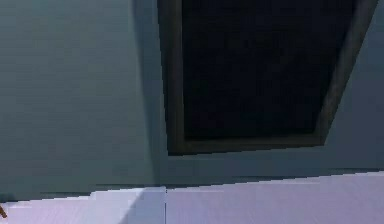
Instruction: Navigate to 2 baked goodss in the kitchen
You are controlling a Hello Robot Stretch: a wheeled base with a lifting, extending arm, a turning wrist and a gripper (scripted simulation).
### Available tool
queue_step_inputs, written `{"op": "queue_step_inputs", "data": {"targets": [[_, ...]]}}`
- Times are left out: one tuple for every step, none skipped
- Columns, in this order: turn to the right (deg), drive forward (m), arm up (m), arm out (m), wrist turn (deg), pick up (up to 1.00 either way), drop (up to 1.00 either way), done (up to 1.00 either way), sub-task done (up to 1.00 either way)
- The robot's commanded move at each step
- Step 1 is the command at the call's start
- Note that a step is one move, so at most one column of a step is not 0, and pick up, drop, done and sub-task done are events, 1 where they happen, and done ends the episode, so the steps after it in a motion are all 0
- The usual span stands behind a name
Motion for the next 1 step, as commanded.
{"op": "queue_step_inputs", "data": {"targets": [[-45.0, 0.0, 0.0, 0.0, 0.0, 0.0, 0.0, 0.0, 0.0]]}}
